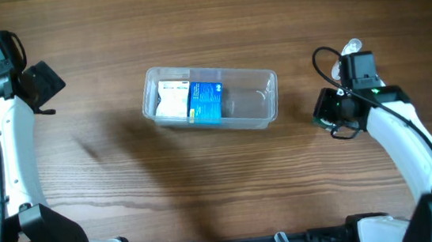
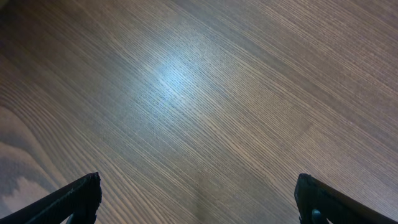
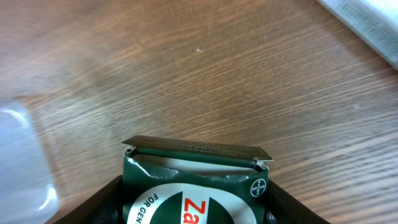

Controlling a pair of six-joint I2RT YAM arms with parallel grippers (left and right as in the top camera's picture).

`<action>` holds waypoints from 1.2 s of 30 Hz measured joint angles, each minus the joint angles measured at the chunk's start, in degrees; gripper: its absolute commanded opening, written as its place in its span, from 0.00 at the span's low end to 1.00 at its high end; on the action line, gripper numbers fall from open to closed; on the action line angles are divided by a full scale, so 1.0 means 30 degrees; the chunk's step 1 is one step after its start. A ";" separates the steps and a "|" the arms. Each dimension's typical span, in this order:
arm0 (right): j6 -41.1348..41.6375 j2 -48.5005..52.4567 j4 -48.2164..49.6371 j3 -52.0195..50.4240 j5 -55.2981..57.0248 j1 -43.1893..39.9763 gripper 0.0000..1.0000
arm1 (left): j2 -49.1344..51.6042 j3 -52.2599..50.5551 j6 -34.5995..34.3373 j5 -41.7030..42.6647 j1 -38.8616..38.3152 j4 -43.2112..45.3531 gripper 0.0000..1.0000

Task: Pack container
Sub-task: 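Lift the green tin and carry it over the container, then lower the green tin into the container and open the right gripper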

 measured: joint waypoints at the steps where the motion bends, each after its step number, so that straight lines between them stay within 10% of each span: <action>1: -0.0051 -0.0415 -0.0197 0.0000 0.0000 0.0029 0.52 | 0.0000 0.0000 0.0000 -0.0007 0.0000 0.0000 1.00; 22: -0.0240 -0.1093 -0.1392 0.7424 0.0153 0.7686 0.50 | 0.0000 0.0000 0.0000 -0.0007 0.0000 0.0000 1.00; 36: 0.0255 0.5632 0.0510 0.7431 0.1064 1.0870 0.49 | 0.0000 -0.0007 0.0000 0.0000 0.0000 0.0000 1.00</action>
